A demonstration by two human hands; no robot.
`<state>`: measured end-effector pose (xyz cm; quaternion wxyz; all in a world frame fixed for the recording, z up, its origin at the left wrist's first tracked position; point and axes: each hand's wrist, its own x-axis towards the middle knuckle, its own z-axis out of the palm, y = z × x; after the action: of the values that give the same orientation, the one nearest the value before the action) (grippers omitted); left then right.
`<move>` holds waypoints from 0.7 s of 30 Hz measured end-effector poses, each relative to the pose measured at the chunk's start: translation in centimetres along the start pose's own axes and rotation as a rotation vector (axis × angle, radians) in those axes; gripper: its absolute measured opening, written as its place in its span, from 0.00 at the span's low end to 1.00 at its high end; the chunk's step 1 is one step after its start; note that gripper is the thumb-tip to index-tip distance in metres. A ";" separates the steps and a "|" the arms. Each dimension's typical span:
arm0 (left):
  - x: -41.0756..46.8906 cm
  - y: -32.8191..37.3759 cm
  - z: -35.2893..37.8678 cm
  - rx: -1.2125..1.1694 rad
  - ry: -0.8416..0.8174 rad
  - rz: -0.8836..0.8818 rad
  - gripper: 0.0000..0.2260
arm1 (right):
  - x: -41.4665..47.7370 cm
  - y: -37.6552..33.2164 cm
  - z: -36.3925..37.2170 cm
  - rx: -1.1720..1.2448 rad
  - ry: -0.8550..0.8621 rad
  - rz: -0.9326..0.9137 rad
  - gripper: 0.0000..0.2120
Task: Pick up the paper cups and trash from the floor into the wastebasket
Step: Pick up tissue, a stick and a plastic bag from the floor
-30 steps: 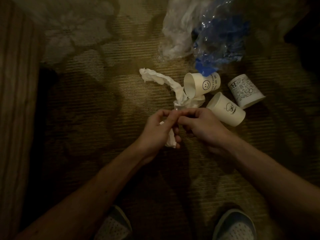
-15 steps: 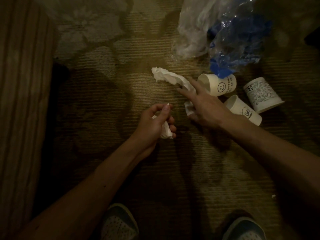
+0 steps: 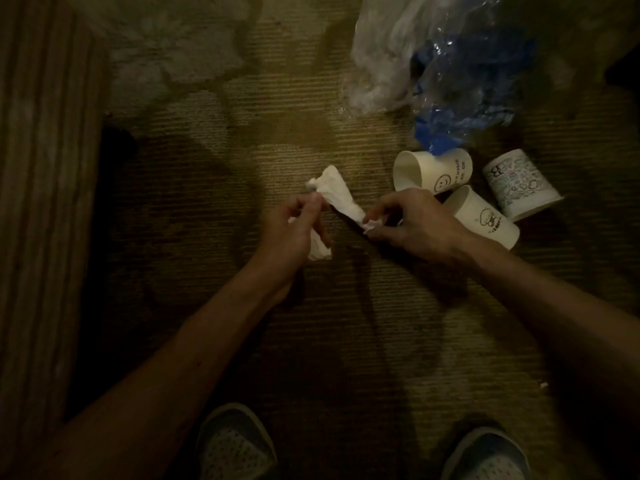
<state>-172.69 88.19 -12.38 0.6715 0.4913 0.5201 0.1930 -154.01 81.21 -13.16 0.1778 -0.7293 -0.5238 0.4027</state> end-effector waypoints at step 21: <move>-1.6 3.6 4.1 -0.090 -0.045 0.080 0.10 | -3.6 -4.1 -0.2 1.002 0.192 0.039 0.11</move>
<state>-168.72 86.64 -8.55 0.6961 0.4851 0.4757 0.2318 -156.84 79.56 -8.82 0.5455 -0.5979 -0.2341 0.5386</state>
